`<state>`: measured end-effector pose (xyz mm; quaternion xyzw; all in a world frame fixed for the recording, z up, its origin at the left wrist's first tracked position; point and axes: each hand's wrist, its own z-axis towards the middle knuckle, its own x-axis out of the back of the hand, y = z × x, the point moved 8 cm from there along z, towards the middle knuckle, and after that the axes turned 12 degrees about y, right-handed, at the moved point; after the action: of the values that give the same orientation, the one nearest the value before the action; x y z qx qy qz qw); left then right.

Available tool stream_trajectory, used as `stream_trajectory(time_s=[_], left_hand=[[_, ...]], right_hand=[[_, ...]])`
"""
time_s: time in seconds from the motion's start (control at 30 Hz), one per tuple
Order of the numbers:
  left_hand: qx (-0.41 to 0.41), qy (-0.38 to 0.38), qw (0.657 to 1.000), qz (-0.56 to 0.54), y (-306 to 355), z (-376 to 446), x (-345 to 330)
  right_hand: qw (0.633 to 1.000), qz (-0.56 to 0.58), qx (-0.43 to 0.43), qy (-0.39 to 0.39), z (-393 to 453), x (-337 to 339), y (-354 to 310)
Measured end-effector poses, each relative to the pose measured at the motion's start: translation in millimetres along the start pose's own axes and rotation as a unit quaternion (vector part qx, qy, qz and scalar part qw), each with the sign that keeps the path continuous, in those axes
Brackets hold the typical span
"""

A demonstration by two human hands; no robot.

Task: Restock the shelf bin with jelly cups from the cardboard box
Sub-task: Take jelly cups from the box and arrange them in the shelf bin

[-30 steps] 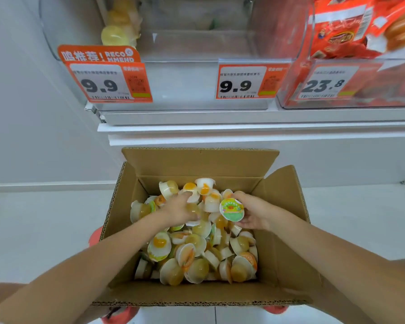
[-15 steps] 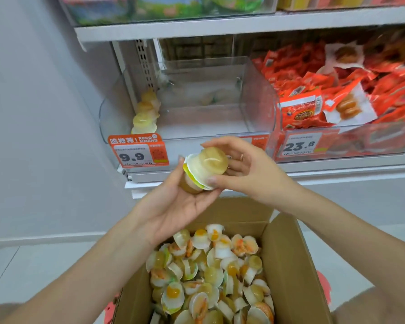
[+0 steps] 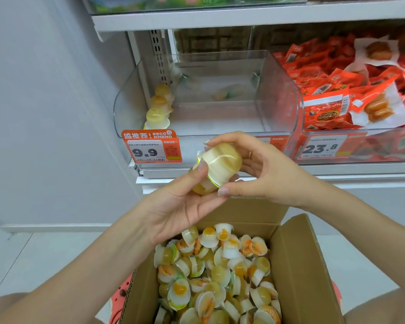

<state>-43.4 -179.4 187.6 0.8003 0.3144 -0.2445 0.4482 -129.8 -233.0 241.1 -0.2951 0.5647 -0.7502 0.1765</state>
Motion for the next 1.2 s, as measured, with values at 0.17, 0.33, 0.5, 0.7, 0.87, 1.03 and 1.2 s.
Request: stream_trajectory(time_s=[0.17,0.33,0.5,0.7,0.87,1.03,1.2], left_hand=[[0.010,-0.005,1.000,0.013,1,-4,-1],[0.034,-0.016,0.999,0.031,5,-6,1],[-0.017,0.054,0.971,0.232,36,-17,12],[-0.245,0.345,0.714,0.557,139,-37,78],[-0.268,0.345,0.702,0.563,158,-26,95],[-0.273,0.336,0.715,0.549,163,-18,102],[-0.282,0.353,0.708,0.542,166,-14,104]], right_hand=[[0.999,-0.035,0.017,-0.006,2,0,-5],[0.997,-0.065,0.025,0.033,6,-4,-7],[0.993,-0.066,0.030,0.095,25,1,-19],[0.959,-0.239,0.056,0.145,137,8,-33],[0.915,-0.390,0.095,-0.045,191,-62,2],[0.876,-0.423,0.173,-0.151,199,-101,16],[0.866,-0.426,0.199,-0.170,205,-115,33]])
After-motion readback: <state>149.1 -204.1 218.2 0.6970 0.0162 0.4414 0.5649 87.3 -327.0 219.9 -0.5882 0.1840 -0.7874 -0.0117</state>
